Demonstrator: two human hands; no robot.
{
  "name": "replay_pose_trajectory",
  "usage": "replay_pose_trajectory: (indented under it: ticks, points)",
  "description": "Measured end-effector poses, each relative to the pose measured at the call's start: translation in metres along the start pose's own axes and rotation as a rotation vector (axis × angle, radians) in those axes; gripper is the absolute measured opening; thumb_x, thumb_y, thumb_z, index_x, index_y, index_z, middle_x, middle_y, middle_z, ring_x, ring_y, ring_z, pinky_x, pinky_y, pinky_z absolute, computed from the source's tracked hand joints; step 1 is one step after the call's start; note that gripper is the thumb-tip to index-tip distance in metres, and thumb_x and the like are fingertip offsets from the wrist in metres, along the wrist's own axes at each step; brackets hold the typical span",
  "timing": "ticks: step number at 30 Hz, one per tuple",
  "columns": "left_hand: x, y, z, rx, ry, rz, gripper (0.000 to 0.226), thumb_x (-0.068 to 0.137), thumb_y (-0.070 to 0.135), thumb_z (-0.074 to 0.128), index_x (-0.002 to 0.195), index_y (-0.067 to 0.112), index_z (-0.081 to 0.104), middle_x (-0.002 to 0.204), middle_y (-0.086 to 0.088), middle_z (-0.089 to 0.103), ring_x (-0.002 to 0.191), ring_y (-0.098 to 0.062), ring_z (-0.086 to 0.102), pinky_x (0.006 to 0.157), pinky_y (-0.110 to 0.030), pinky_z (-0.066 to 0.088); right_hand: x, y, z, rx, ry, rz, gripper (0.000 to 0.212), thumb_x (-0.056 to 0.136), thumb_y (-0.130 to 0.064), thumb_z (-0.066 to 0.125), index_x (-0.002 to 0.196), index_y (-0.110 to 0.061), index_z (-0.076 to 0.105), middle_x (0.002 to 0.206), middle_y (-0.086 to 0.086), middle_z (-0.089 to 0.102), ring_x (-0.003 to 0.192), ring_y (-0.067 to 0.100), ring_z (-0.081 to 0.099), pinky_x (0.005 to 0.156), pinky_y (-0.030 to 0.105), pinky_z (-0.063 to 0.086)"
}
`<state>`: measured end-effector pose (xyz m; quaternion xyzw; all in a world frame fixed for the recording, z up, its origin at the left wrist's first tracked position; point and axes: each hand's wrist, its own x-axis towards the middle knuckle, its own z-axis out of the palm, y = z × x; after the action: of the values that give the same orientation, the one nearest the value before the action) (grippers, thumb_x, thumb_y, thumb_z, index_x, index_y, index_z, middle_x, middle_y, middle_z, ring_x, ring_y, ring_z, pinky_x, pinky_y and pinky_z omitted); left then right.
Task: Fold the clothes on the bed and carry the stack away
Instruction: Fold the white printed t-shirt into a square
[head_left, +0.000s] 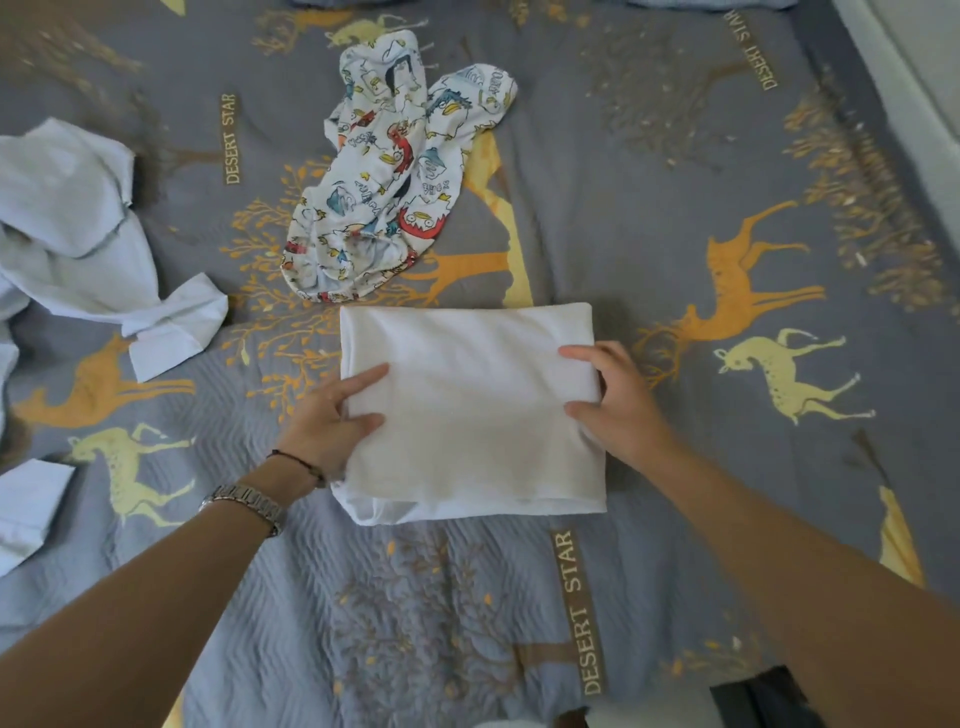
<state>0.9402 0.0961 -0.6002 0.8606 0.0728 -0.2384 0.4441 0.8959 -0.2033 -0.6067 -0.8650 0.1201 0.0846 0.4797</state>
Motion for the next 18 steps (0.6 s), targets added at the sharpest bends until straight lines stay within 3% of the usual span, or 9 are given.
replay_pose_trajectory:
  ticks: [2, 4, 9, 12, 15, 18]
  points:
    - [0.0, 0.028, 0.014, -0.012, 0.002, 0.023, 0.057, 0.081, 0.003, 0.066, 0.128, 0.033, 0.053, 0.128, 0.002, 0.047, 0.116, -0.02, 0.048, 0.099, -0.034, 0.044, 0.003, 0.008, -0.031, -0.05, 0.026, -0.025, 0.059, 0.067, 0.01, 0.065, 0.12, -0.015, 0.058, 0.113, -0.004, 0.041, 0.102, 0.003, 0.043, 0.085, 0.006, 0.033]
    - [-0.001, 0.057, 0.037, -0.036, -0.014, 0.055, 0.058, 0.08, 0.004, 0.067, 0.13, 0.03, 0.052, 0.121, 0.002, 0.05, 0.117, -0.023, 0.05, 0.102, -0.038, 0.043, 0.005, 0.018, -0.072, -0.11, 0.049, -0.045, 0.059, 0.067, 0.007, 0.065, 0.121, -0.015, 0.056, 0.116, -0.003, 0.042, 0.103, 0.006, 0.044, 0.082, 0.011, 0.033]
    - [-0.01, 0.122, 0.128, -0.115, -0.081, 0.141, 0.06, 0.081, 0.001, 0.066, 0.135, 0.015, 0.046, 0.13, -0.012, 0.044, 0.12, -0.025, 0.047, 0.104, -0.032, 0.039, 0.012, 0.054, -0.185, -0.262, 0.047, -0.048, 0.061, 0.068, 0.008, 0.067, 0.125, -0.01, 0.054, 0.128, 0.008, 0.046, 0.114, 0.019, 0.047, 0.088, 0.017, 0.033]
    - [-0.016, 0.148, 0.188, -0.174, -0.102, 0.151, 0.061, 0.081, 0.001, 0.066, 0.137, 0.011, 0.043, 0.129, -0.009, 0.043, 0.121, -0.024, 0.046, 0.104, -0.028, 0.037, 0.011, 0.084, -0.239, -0.316, 0.009, 0.018, 0.062, 0.07, 0.01, 0.067, 0.127, -0.008, 0.053, 0.131, 0.013, 0.044, 0.117, 0.027, 0.047, 0.093, 0.026, 0.035]
    - [-0.018, 0.156, 0.241, -0.135, -0.142, 0.151, 0.063, 0.082, 0.004, 0.066, 0.139, 0.012, 0.04, 0.132, -0.007, 0.041, 0.121, -0.021, 0.044, 0.099, -0.021, 0.034, 0.006, 0.12, -0.27, -0.362, -0.013, 0.072, 0.063, 0.069, 0.012, 0.068, 0.127, -0.007, 0.053, 0.129, 0.015, 0.044, 0.115, 0.028, 0.047, 0.082, 0.016, 0.029]
    - [-0.014, 0.15, 0.272, -0.043, -0.166, 0.121, 0.066, 0.082, 0.006, 0.066, 0.14, 0.013, 0.037, 0.138, -0.012, 0.041, 0.125, -0.026, 0.044, 0.102, -0.026, 0.035, 0.0, 0.154, -0.273, -0.36, -0.025, 0.145, 0.062, 0.071, 0.011, 0.067, 0.129, -0.005, 0.051, 0.131, 0.017, 0.041, 0.117, 0.028, 0.047, 0.081, 0.013, 0.029]
